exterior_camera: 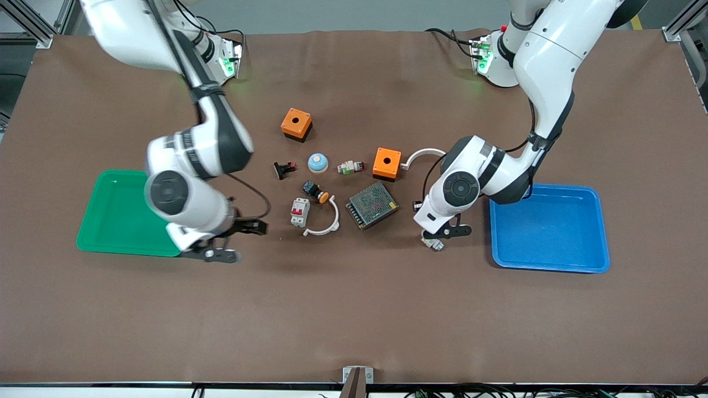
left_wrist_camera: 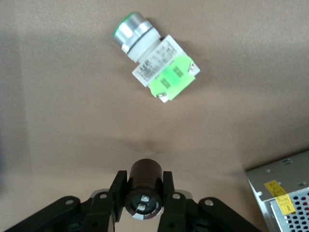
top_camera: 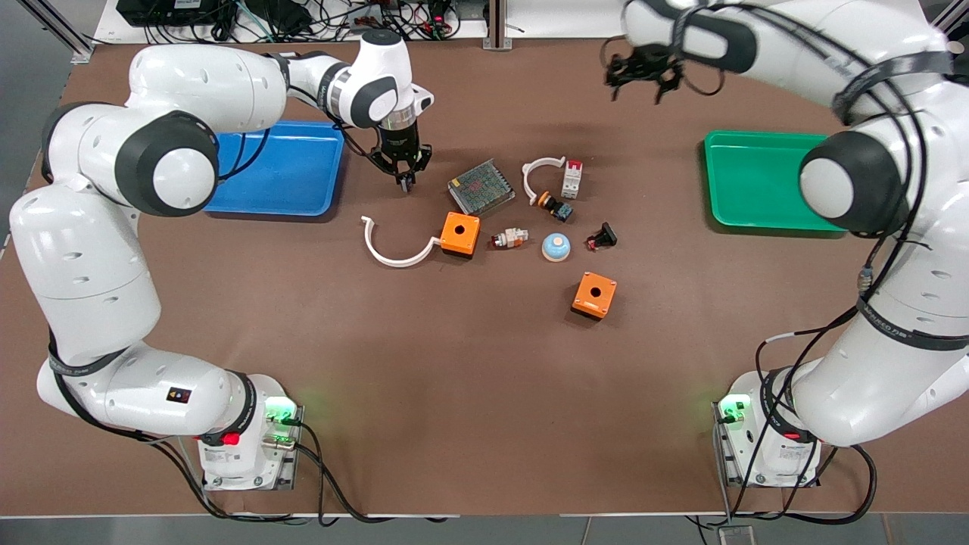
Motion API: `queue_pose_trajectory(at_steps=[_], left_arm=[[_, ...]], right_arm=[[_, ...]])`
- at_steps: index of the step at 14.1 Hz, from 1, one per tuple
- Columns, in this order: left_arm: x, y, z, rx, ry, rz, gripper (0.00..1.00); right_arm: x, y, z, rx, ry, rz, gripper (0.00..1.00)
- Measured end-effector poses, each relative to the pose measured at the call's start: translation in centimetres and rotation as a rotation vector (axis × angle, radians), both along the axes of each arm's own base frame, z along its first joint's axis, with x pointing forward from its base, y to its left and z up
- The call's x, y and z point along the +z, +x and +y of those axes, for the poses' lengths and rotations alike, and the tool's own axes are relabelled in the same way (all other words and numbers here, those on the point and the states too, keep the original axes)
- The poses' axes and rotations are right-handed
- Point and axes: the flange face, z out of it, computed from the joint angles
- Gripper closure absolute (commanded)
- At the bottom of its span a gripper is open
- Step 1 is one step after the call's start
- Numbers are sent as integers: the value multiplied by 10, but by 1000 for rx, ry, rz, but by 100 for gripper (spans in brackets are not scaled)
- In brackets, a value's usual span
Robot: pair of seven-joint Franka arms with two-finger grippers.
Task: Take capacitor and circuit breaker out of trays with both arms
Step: 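Lower the breaker and capacitor onto the table and open both grippers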
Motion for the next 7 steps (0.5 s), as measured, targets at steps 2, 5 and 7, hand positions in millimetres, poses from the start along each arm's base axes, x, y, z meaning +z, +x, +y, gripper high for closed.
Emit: queue_pose_trajectory(at_steps=[2, 5, 7], left_arm=[[-4, -2, 0, -1, 2, 7, 30], [-9, -2, 1, 3, 1, 11, 0], [5, 7, 5, 13, -2, -9, 0]], right_arm=[[15, 3, -40, 21, 3, 29, 0], [40, 4, -102, 58, -8, 50, 0], [55, 2, -138, 71, -9, 53, 0]])
